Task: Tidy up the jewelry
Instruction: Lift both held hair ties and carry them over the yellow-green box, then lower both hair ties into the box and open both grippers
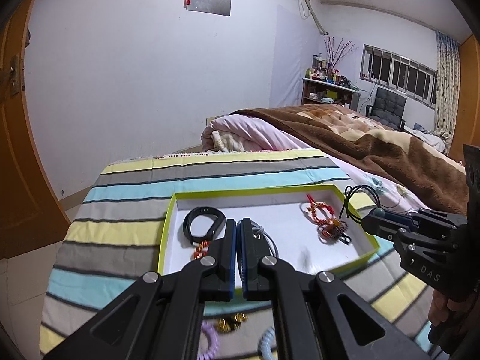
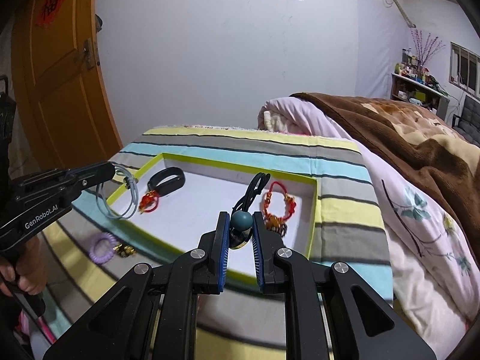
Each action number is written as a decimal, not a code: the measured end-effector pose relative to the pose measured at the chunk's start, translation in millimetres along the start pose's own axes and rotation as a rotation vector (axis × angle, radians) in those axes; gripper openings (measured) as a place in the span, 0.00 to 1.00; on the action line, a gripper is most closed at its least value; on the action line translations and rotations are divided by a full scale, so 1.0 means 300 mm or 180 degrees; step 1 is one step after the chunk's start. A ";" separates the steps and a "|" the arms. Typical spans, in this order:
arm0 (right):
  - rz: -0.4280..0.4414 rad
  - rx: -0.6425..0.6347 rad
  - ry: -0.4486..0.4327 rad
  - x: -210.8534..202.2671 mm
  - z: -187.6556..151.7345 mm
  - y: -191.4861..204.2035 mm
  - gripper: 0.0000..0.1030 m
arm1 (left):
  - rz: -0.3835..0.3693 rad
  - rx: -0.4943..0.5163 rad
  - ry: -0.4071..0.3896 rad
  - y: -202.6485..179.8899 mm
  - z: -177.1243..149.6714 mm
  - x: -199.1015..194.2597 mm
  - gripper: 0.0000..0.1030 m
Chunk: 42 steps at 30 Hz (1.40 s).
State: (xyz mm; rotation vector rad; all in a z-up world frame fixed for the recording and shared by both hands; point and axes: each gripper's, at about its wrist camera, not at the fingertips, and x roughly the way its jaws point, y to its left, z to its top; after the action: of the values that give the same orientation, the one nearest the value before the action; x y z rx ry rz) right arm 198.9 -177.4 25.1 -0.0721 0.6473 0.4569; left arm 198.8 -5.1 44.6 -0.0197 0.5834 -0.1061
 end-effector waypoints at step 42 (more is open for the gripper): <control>0.0009 0.0061 0.0403 0.218 0.015 -0.045 0.22 | -0.0098 0.0052 0.0383 0.048 -0.014 0.214 0.06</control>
State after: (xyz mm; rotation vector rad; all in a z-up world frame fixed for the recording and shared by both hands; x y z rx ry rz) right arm 253.3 -163.0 -11.3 -0.0826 0.7762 0.4513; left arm 251.0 2.5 5.1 -0.0064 0.7025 -0.1426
